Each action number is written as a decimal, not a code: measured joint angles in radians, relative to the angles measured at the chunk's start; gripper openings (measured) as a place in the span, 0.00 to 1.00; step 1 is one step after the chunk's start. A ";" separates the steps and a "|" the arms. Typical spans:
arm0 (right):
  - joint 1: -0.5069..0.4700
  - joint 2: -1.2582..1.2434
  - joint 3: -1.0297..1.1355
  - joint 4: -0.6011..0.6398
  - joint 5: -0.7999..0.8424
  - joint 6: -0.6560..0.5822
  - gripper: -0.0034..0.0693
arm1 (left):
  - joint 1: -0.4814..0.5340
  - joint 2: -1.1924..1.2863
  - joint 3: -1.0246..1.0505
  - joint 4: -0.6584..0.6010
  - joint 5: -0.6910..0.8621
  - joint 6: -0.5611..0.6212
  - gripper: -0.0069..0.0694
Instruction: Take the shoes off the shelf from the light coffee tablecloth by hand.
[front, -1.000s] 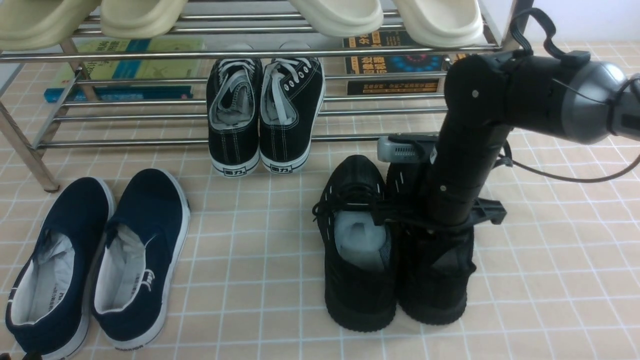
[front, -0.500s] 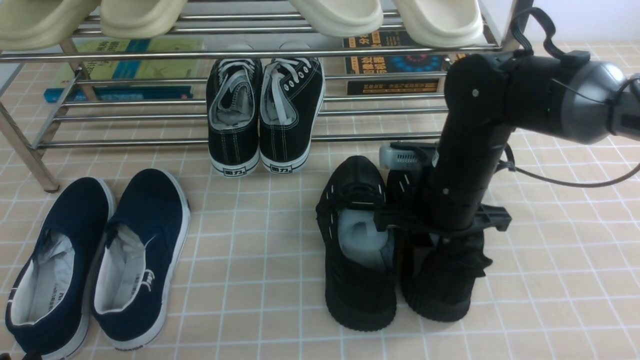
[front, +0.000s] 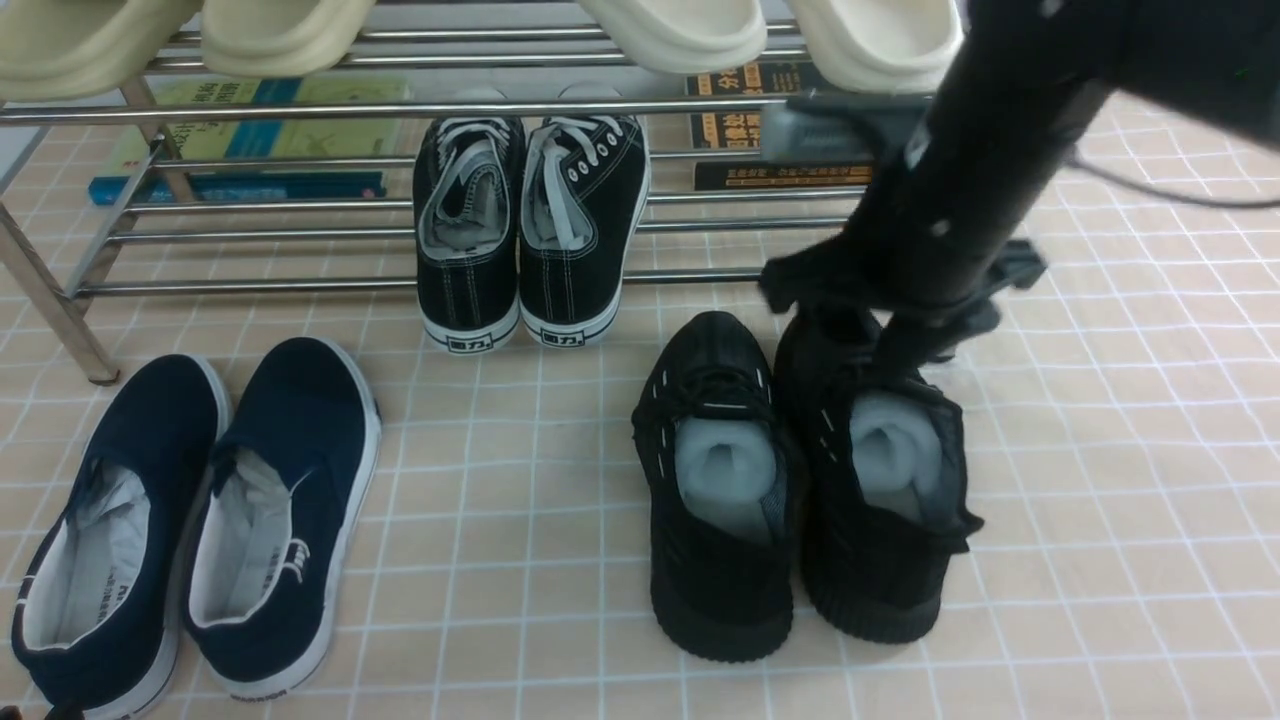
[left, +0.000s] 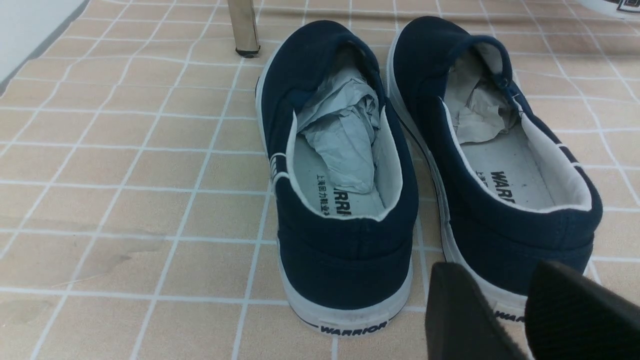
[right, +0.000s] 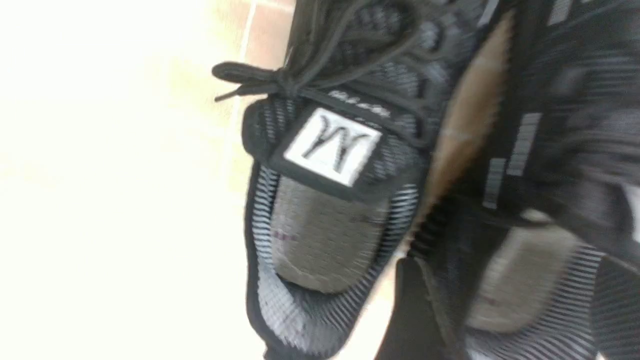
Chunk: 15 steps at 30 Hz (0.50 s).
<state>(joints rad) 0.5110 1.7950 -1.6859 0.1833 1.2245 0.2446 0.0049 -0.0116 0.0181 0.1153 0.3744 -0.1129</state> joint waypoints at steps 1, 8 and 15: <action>0.000 -0.057 0.001 -0.021 0.002 -0.004 0.63 | 0.000 0.000 0.000 0.000 0.000 0.000 0.41; 0.000 -0.326 0.077 -0.034 0.016 -0.106 0.35 | 0.000 0.000 0.000 0.000 0.000 0.000 0.41; 0.000 -0.674 0.310 -0.034 0.023 -0.204 0.03 | 0.000 0.000 0.000 0.000 0.000 0.000 0.41</action>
<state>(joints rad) 0.5110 1.1212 -1.3760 0.1497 1.2475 0.0409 0.0049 -0.0116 0.0181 0.1153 0.3744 -0.1129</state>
